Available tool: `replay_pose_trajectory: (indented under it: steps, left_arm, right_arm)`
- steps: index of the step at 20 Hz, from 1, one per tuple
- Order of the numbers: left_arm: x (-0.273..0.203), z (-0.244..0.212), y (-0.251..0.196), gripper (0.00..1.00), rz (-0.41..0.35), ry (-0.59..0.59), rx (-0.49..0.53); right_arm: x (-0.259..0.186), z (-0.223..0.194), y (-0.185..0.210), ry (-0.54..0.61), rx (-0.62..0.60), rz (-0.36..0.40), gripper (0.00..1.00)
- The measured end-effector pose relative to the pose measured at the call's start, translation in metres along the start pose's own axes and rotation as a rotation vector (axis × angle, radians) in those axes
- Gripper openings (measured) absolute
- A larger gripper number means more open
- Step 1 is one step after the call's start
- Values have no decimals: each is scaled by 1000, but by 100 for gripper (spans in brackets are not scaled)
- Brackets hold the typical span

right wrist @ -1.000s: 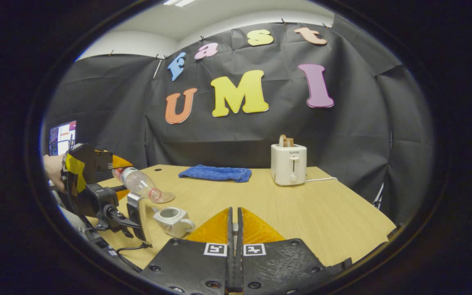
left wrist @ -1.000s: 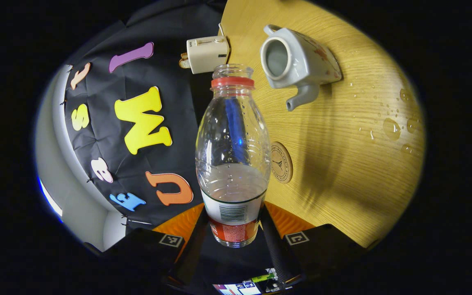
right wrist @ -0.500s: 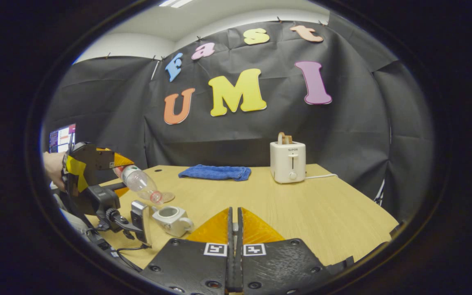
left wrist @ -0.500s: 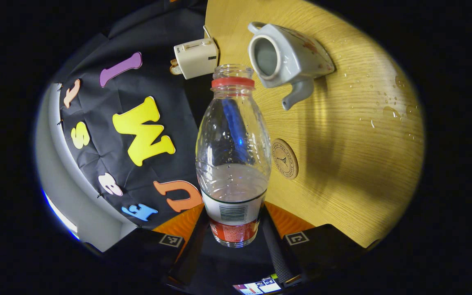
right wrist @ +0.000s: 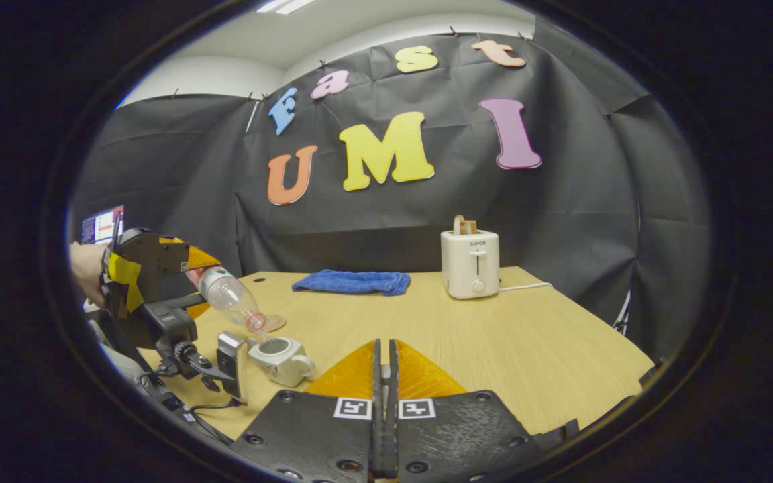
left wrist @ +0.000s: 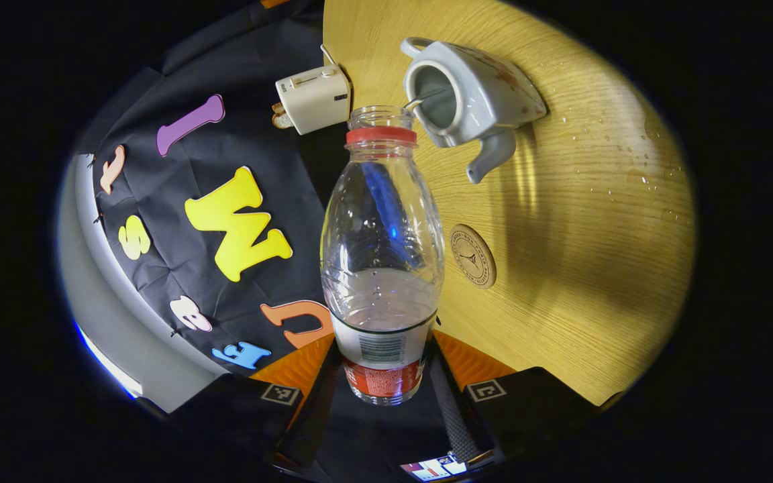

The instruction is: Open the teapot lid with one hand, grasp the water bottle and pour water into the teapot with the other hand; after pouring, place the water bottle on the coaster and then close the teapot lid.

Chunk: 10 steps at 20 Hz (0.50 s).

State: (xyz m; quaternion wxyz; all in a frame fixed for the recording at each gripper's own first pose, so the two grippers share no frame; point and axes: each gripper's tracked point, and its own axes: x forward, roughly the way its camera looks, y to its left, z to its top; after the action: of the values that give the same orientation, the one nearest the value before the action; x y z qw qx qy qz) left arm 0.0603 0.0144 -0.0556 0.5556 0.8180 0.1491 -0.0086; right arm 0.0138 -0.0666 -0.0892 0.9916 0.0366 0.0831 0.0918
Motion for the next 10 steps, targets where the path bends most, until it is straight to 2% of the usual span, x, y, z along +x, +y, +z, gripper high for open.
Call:
replay_pose_trajectory:
  steps: [10]
  left_arm:
    - [-1,-2,12,75,10,11,60]
  right_arm:
    - [-4,1,-3,-6,1,-1,0]
